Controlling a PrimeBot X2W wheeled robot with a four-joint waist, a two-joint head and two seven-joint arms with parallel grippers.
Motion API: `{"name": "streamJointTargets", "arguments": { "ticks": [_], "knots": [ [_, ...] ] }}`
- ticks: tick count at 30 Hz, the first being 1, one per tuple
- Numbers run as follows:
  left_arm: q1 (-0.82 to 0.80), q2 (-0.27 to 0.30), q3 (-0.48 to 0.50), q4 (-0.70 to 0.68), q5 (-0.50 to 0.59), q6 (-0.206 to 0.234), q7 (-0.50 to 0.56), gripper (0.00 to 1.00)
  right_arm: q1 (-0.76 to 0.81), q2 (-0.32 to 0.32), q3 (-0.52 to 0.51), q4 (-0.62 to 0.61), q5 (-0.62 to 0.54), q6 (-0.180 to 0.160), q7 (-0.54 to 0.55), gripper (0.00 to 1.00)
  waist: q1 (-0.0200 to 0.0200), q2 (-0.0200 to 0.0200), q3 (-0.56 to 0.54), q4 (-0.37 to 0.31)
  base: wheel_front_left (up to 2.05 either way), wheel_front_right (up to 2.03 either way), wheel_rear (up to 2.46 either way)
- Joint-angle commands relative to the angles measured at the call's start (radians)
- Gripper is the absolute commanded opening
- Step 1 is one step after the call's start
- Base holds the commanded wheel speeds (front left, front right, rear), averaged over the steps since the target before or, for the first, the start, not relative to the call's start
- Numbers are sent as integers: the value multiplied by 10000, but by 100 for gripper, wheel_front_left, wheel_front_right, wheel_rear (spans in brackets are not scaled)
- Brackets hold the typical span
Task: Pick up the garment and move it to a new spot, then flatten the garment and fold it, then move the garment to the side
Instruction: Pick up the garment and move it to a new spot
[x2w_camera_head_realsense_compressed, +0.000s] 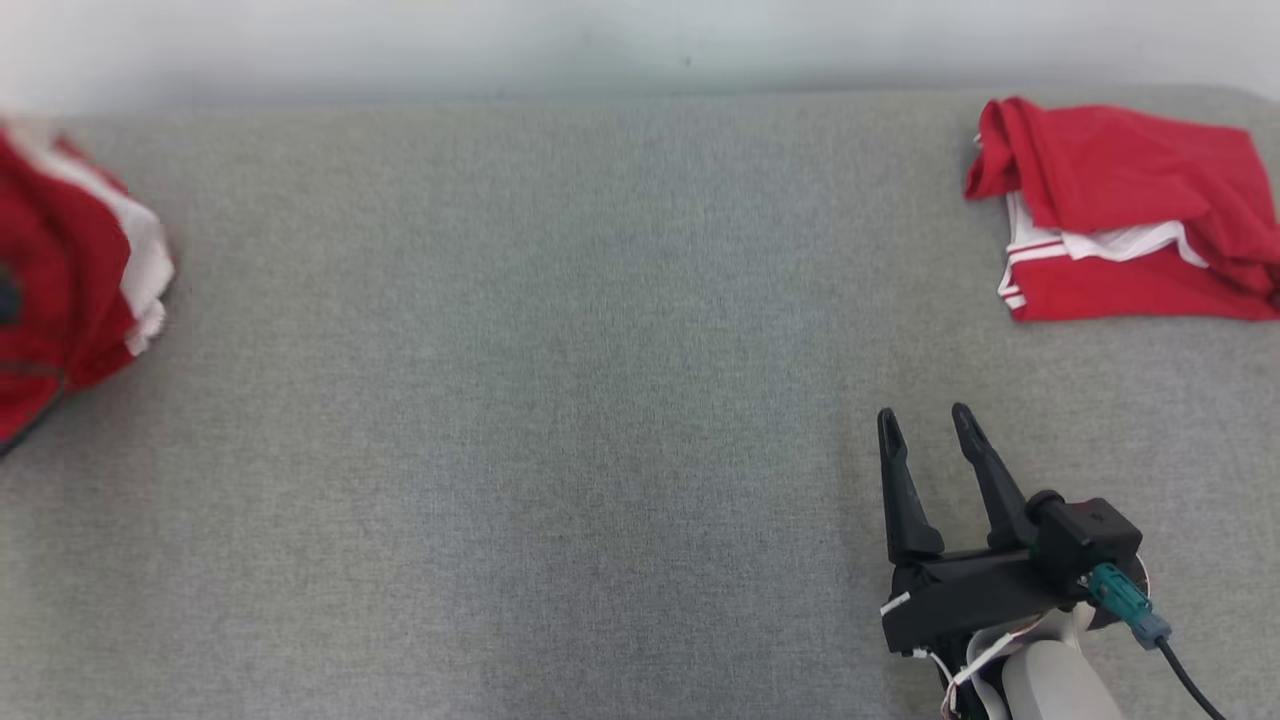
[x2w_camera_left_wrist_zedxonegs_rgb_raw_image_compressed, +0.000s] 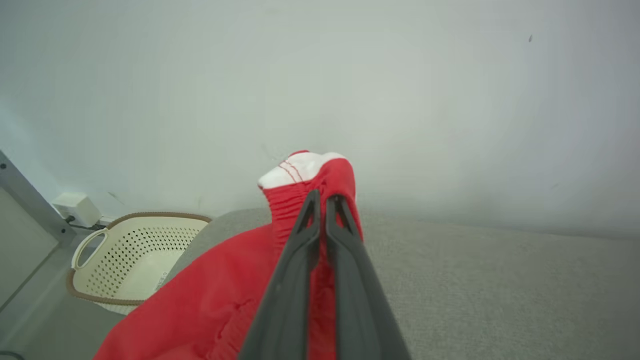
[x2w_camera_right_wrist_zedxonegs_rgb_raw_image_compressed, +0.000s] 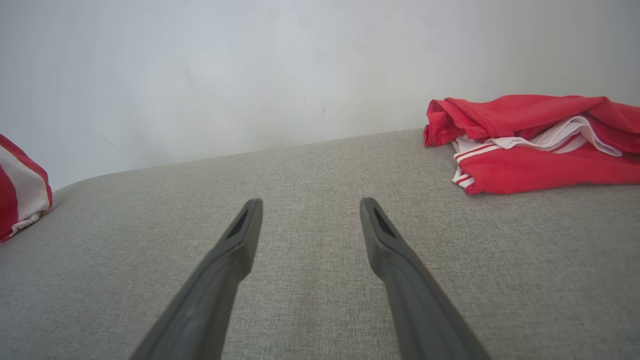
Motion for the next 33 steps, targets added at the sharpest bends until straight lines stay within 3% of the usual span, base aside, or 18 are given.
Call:
{"name": "streamJointTargets", "arguments": {
  "ticks": [1, 16, 26, 33],
  "knots": [
    [-142, 33, -173, -267, -205, 10, -2, 0, 102, 9, -9, -27, 91, -8, -6, 100, 1, 0, -263, 20, 0, 0, 0],
    [-242, -261, -2314, -4758, -1182, 9, 1055, 0, 414, 9, 48, -122, 715, -8, -6, 100, 1, 0, -956, -783, 0, 0, 0],
    [-89, -1021, -3024, -7147, -1492, 78, 2030, 0, 569, 9, 67, -188, 1015, -8, -5, 100, 1, 0, -1034, -1658, 0, 0, 0],
    [501, -1590, -3399, -8798, -1796, 382, 2283, 0, 591, 10, 11, -303, 1070, -8, -5, 100, 1, 0, -876, -2054, 0, 0, 0]
  ]
}}
